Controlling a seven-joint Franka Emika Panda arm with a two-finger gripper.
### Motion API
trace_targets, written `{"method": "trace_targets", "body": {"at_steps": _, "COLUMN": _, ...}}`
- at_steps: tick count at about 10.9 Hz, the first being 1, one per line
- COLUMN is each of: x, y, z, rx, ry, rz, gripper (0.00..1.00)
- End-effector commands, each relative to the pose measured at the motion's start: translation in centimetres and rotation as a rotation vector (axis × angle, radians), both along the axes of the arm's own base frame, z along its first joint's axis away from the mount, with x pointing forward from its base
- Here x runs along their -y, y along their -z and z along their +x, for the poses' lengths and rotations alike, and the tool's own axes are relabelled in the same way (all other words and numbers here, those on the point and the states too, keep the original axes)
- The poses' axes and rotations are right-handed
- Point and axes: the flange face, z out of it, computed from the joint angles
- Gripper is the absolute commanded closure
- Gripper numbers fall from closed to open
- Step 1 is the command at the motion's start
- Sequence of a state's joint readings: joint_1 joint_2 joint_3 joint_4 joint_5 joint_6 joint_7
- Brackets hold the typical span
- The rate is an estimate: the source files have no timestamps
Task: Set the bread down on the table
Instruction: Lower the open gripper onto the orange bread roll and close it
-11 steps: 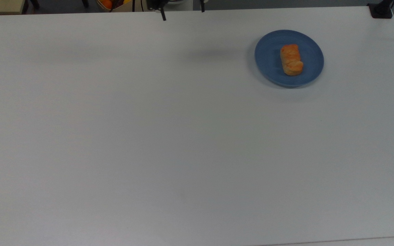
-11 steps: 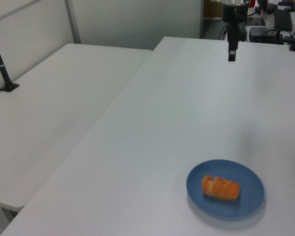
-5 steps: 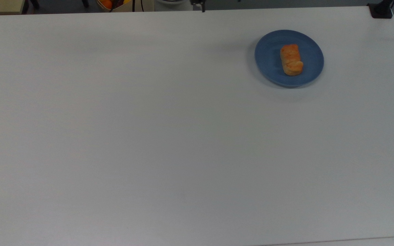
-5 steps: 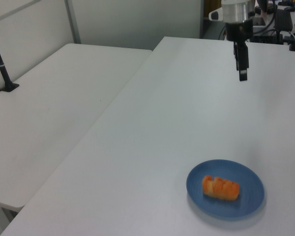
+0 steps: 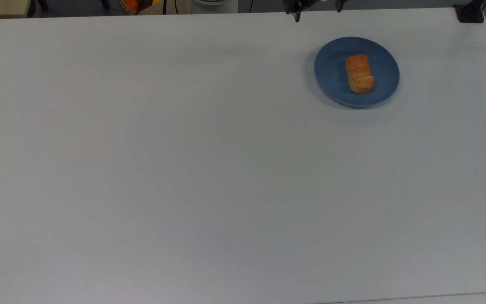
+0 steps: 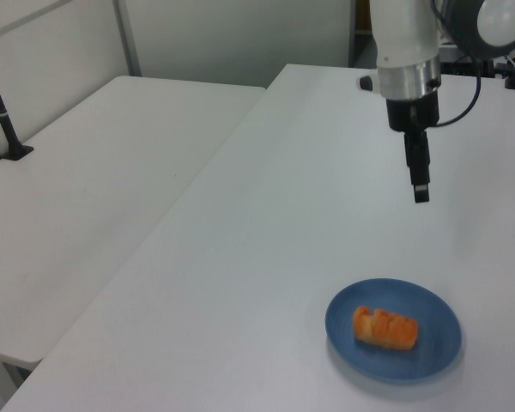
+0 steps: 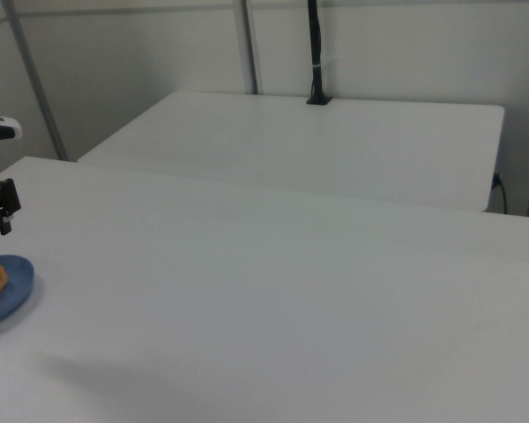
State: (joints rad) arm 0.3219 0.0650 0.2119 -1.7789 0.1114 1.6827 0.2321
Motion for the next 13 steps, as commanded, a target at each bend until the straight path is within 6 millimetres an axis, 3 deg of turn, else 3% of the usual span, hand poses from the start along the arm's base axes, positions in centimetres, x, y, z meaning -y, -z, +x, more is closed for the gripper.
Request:
{"method": "trace_targets", "body": {"at_steps": 1, "x": -5.2, "y": 2.4, "z": -0.5, "rx": 0.038, "ry": 0.078, "rz": 0.036, "gripper": 0.00}}
{"method": "trace_targets", "body": {"at_steps": 5, "x": -9.1, "y": 6.3, "z": -0.8, "rx": 0.079, "ry": 0.155, "rz": 0.071, "gripper": 0.00}}
{"method": "trace_targets", "body": {"at_steps": 7, "x": -10.8, "y": 8.7, "z": -2.0, "rx": 0.115, "ry": 0.178, "rz": 0.088, "gripper": 0.00}}
{"method": "trace_targets", "body": {"at_steps": 11, "x": -12.2, "y": 12.6, "z": -3.0, "rx": 0.159, "ry": 0.171, "rz": 0.097, "gripper": 0.00}}
{"method": "trace_targets", "body": {"at_steps": 13, "x": -11.9, "y": 14.5, "z": -3.3, "rx": 0.158, "ry": 0.145, "rz": 0.058, "gripper": 0.00}}
